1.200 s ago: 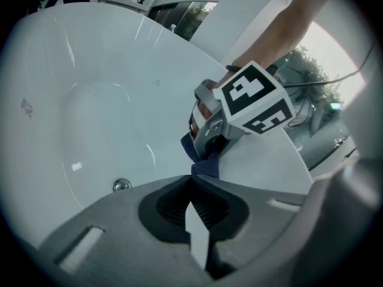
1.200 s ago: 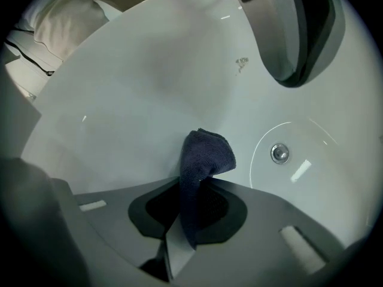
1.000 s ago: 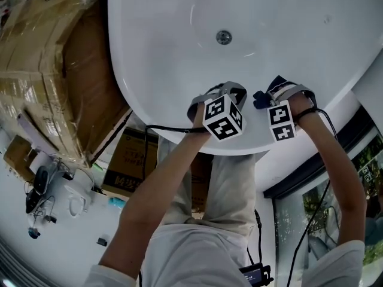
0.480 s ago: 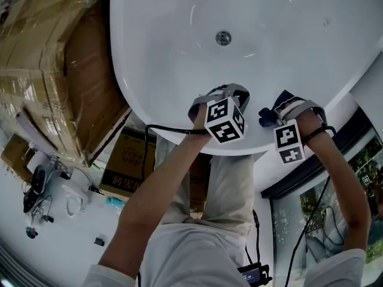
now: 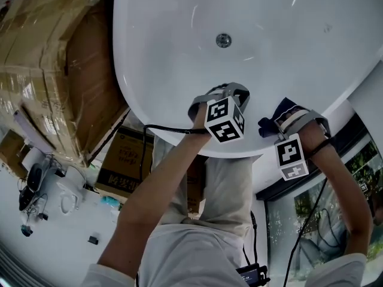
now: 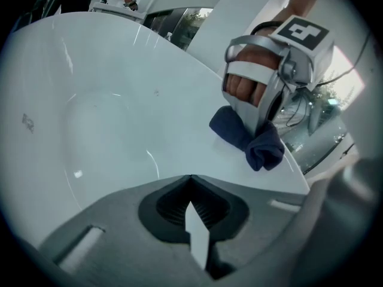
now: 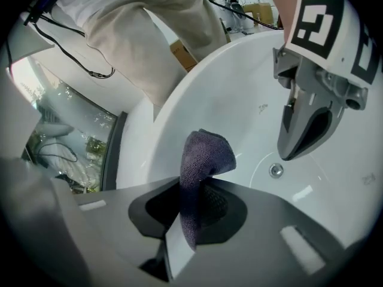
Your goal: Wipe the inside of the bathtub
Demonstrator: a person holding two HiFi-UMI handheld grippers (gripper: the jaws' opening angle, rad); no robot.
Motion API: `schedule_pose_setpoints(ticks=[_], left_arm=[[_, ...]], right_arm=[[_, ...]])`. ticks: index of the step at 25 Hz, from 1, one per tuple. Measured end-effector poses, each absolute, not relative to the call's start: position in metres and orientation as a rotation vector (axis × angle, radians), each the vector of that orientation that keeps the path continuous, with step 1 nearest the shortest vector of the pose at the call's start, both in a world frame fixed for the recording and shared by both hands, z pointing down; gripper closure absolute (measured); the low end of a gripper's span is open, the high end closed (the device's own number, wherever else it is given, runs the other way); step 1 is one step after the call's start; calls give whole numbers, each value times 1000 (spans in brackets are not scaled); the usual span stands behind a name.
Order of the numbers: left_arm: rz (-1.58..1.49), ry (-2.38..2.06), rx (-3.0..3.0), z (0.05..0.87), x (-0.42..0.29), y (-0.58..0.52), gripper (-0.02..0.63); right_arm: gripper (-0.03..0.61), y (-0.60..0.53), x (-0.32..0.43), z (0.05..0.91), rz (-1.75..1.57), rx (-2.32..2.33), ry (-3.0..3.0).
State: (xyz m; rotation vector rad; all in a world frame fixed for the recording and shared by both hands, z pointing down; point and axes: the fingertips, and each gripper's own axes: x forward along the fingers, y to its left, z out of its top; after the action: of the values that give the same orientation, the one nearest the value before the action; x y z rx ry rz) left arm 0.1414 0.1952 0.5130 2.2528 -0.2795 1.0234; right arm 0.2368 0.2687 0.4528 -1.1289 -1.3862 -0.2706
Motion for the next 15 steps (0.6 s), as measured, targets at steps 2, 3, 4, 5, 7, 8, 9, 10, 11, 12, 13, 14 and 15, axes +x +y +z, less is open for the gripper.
schedule_pose_setpoints(ticks=[2, 3, 4, 5, 7, 8, 9, 10, 11, 12, 13, 14, 15], left_arm=[[1024, -287, 2253, 514, 140, 191, 618], [1026, -292, 2252, 516, 139, 188, 618], [1027, -298, 2250, 517, 138, 186, 618], [1028, -303, 2249, 519, 137, 184, 618], [1030, -318, 2244, 522, 135, 178, 618], [1031, -332, 2240, 525, 134, 175, 618], [1033, -349, 2232, 528, 132, 172, 618], [1035, -368, 2221, 531, 130, 170, 618], [1036, -383, 2210, 534, 128, 167, 618], [1038, -393, 2202, 537, 126, 165, 618], [1041, -398, 2196, 540, 125, 164, 618], [1044, -399, 2193, 542, 124, 163, 618], [1048, -397, 2191, 544, 123, 163, 618]], right_arm=[[528, 255, 227, 464, -307, -1083, -1408], [528, 247, 223, 472, -327, -1063, -1413], [528, 238, 219, 479, -346, -1046, -1413], [528, 230, 216, 487, -364, -1032, -1409], [528, 214, 210, 502, -391, -1006, -1401], [528, 207, 207, 510, -402, -992, -1401], [528, 200, 203, 518, -413, -978, -1402], [528, 193, 200, 525, -423, -962, -1403], [528, 187, 198, 533, -435, -946, -1405], [528, 180, 196, 542, -447, -929, -1407], [528, 174, 195, 551, -462, -914, -1407], [528, 168, 194, 559, -477, -900, -1406], [528, 163, 194, 568, -491, -889, -1403]])
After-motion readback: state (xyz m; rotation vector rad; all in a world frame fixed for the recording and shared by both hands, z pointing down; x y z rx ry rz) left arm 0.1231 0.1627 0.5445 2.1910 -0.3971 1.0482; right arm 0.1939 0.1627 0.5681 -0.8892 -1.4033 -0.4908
